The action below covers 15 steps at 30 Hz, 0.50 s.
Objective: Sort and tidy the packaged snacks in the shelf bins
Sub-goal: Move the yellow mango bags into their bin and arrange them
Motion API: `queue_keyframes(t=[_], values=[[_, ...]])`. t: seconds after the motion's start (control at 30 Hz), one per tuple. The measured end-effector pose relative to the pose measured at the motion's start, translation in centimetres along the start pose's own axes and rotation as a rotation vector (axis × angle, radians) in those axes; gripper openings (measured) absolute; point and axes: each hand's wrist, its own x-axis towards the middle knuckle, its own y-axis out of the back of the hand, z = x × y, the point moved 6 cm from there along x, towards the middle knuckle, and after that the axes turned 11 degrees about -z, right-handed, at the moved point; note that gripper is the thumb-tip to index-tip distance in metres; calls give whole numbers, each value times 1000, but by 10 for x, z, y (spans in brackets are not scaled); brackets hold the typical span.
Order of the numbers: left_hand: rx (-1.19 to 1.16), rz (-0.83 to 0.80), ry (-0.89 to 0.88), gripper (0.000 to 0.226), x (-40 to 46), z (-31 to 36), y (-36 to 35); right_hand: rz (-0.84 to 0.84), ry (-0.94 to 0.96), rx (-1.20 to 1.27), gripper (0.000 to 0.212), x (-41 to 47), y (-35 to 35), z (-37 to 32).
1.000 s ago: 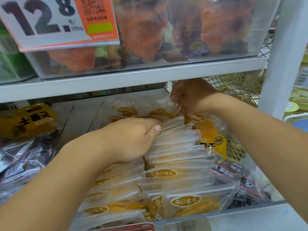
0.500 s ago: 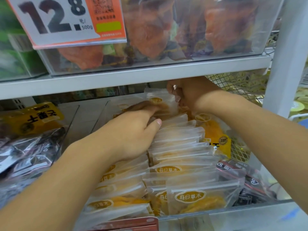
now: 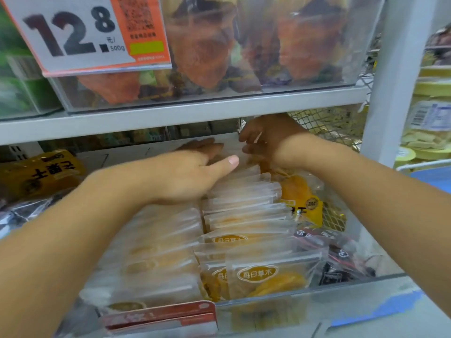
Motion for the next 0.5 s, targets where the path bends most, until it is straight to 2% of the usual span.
queue_keyframes(t=[0.1, 0.17, 0.23, 0.3, 0.4, 0.43, 0.5], values=[[73, -15, -63, 75, 6, 31, 4, -19, -50, -235, 54, -19, 5, 16], [142, -57, -131, 72, 19, 60, -7, -94, -101, -302, 63, -32, 1, 31], [228, -79, -99, 72, 43, 78, -18, -196, -178, -361, 73, -44, -5, 44], [270, -64, -23, 70, 64, 81, -21, -186, -204, -404, 89, -52, -6, 50], [157, -59, 12, 37, 79, 71, -12, -120, -181, -405, 89, -58, -1, 48], [123, -24, 9, 33, 82, 65, -7, -128, -182, -402, 87, -59, 0, 48], [65, 82, 15, 63, 86, 54, 3, -111, -182, -405, 86, -64, 1, 46]])
